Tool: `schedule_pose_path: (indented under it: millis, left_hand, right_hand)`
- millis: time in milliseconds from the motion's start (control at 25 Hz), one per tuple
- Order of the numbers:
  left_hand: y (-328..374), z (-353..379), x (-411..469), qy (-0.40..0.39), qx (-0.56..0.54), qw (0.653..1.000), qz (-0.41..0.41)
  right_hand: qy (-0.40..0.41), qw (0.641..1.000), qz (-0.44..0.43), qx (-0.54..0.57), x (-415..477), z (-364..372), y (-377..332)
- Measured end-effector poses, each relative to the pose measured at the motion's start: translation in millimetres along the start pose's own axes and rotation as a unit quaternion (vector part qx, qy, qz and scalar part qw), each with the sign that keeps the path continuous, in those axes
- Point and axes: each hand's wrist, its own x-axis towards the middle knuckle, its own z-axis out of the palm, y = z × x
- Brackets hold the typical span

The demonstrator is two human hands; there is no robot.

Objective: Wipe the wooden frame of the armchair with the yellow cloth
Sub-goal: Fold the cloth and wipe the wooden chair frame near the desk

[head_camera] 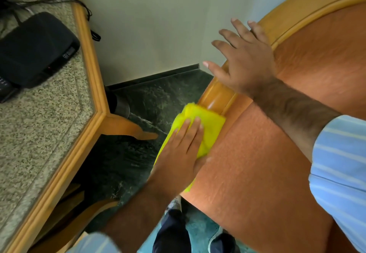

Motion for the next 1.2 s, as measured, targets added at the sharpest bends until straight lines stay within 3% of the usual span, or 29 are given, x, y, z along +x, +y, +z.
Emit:
schedule_pose_path:
  millis: [120,360,640,880,960,1200]
  left_hand:
    - [3.8,2.2,21.7,0.020,-0.026,0.999,-0.021]
    - [-24.8,25.7,-91.1,0.002,0.011,1.000,0.026]
    - [3.5,-12.4,53.3,0.057,0.017,0.998,0.018]
    - [-29.7,24.5,-92.9,0.011,0.080,0.993,0.088]
    - [-37.0,25.1,-92.6,0.015,0.093,0.990,0.102]
    - [3.1,-0.5,10.6,0.042,0.011,0.999,-0.006]
  right_hand:
    - [0.004,1.000,-0.011,-0.005,0.4,2.2,0.1]
    - [-0.022,1.000,-0.008,0.003,2.0,-2.3,-2.2]
    - [0.014,1.000,-0.011,-0.005,1.2,5.4,-1.6]
    - [-0.008,1.000,-0.011,-0.019,2.1,0.6,-1.8]
    - [-0.018,1.000,-0.003,-0.021,0.1,1.3,0.4]
    - [0.025,1.000,-0.003,0.002,0.3,6.2,-1.0]
